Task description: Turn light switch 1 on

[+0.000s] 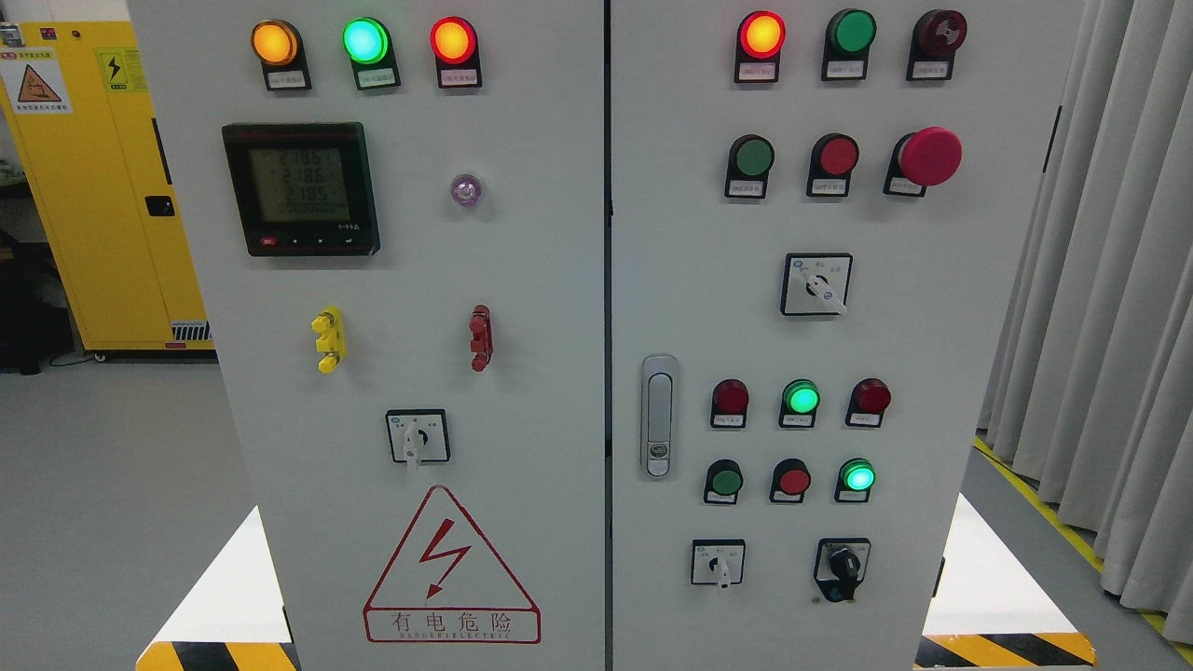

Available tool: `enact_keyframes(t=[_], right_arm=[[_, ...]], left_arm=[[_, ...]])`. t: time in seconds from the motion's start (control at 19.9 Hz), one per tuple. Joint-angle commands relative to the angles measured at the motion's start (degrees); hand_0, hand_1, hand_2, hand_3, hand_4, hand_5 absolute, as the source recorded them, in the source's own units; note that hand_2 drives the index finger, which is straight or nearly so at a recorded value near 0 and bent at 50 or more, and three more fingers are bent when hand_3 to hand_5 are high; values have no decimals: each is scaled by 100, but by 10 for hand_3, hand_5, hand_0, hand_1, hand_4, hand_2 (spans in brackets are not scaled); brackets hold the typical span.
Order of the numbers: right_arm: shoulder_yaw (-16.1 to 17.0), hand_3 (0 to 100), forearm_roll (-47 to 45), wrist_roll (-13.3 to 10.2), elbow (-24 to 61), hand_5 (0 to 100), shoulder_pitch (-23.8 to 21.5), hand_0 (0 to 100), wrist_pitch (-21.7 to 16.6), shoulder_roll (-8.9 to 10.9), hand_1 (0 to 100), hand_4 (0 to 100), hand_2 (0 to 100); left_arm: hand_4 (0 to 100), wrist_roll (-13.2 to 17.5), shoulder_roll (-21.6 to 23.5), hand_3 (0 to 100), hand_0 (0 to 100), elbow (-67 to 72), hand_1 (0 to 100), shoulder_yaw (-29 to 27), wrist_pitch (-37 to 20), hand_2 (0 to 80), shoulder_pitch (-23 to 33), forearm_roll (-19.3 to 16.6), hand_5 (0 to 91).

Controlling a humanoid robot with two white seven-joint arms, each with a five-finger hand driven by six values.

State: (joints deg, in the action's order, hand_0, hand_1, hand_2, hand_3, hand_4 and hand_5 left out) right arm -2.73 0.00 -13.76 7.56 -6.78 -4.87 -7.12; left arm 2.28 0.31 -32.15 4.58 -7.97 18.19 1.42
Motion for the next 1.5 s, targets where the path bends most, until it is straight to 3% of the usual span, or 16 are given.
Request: enact_keyframes(t=[0.0, 0.35, 0.55, 0.6, 0.65, 0.75, 0.8, 0.9, 0.95, 1.0, 1.25, 1.45], right_arm=[[0, 0, -167, -4, 0, 0, 1, 0, 3, 0, 500, 0, 40], [0, 0, -167, -4, 0, 0, 1, 0, 3, 0, 500, 0, 40], [0, 0, -167, -4, 0, 0, -8, 0, 3, 0, 500, 0, 40], [0, 0, -167, -4, 0, 0, 1, 0, 3, 0, 500, 0, 40], [0, 0, -167, -4, 0, 0, 1, 0, 3, 0, 500, 0, 40], [0, 0, -167, -4, 0, 0, 1, 0, 3, 0, 500, 0, 40], [0, 0, -167, -4, 0, 0, 1, 0, 3, 0, 500, 0, 40], [0, 0, -167, -4, 0, 0, -8, 0, 3, 0, 500, 0, 40], [0, 0, -167, -4, 0, 0, 1, 0, 3, 0, 500, 0, 40], [0, 0, -167, -4, 0, 0, 1, 0, 3, 0, 500, 0, 40], [0, 0, -167, -4, 0, 0, 1, 0, 3, 0, 500, 0, 40], [0, 0, -167, -4, 0, 0, 1, 0, 3, 0, 500, 0, 40]], left_arm=[[280, 44, 320, 264, 177, -3057, 105, -203, -29, 0, 299, 17, 0], [349, 97, 453, 364, 225, -5070, 144, -704, -20, 48, 492, -203, 5], [448, 194, 506, 426, 281, -5968, 181, -713, -73, 121, 738, -177, 160], [488, 194, 488, 447, 291, -6013, 207, -713, -117, 159, 739, -177, 247], [492, 185, 462, 446, 301, -6031, 221, -705, -204, 158, 721, -168, 260], [537, 132, 444, 461, 321, -6066, 282, -704, -424, 200, 660, -168, 372], [551, 89, 453, 471, 323, -6136, 299, -704, -460, 214, 616, -151, 411], [627, -139, 514, 538, 333, -6233, 346, -696, -477, 291, 493, -63, 591], [627, -245, 540, 538, 333, -6355, 346, -687, -477, 291, 423, -10, 591], [686, -289, 523, 590, 338, -6591, 394, -687, -460, 358, 396, 51, 679], [758, -377, 356, 668, 361, -7278, 475, -678, -434, 449, 343, 87, 745], [804, -457, 207, 724, 314, -7349, 557, -669, -398, 490, -51, 78, 775]])
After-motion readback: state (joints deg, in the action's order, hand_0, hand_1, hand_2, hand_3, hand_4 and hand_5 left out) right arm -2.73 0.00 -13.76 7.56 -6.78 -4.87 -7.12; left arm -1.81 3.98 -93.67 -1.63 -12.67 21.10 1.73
